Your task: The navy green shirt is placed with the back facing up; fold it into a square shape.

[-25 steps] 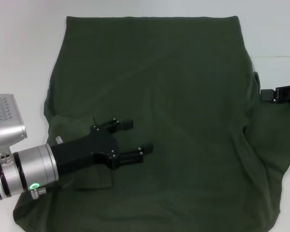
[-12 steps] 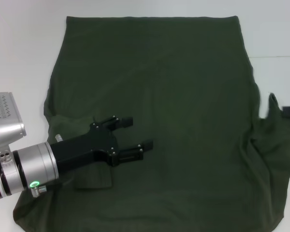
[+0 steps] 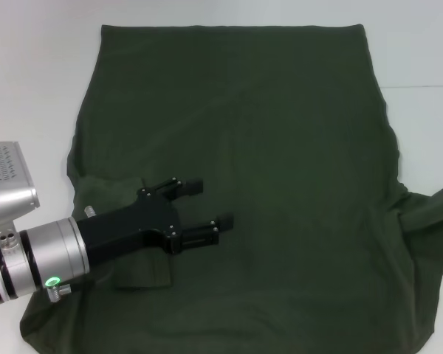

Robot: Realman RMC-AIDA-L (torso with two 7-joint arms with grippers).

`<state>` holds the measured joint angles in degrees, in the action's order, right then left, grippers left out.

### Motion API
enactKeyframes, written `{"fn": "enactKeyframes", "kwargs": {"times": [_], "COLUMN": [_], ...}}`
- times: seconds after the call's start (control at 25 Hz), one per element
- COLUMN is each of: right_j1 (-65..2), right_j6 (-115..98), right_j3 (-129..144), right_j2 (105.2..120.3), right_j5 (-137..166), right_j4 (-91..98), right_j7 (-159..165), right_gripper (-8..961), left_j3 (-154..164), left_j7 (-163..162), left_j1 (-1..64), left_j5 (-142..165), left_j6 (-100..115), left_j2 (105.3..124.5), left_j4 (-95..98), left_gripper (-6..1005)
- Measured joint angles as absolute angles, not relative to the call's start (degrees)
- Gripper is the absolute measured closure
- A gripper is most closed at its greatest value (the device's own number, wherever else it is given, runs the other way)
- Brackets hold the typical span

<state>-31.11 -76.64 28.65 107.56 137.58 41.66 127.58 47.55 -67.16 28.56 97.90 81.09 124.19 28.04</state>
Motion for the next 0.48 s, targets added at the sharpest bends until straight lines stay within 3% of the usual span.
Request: {"fn": "enactKeyframes", "kwargs": {"times": [0.48], "right_j1": [-31.8], "right_j6": [-74.8], "right_j3": [28.6], "right_j2": [107.78], "right_j5": [137.2], "right_j4": [45.2], "right_j7": [127.6], "right_gripper": [894], "left_j3": [47.5], "left_j7": [-67.3], "left_j1": [28.5], "left_j5": [97.9], "left_j6": [81.0], "left_j2": [124.39], "left_j4": [27.8], "left_gripper": [91]}}
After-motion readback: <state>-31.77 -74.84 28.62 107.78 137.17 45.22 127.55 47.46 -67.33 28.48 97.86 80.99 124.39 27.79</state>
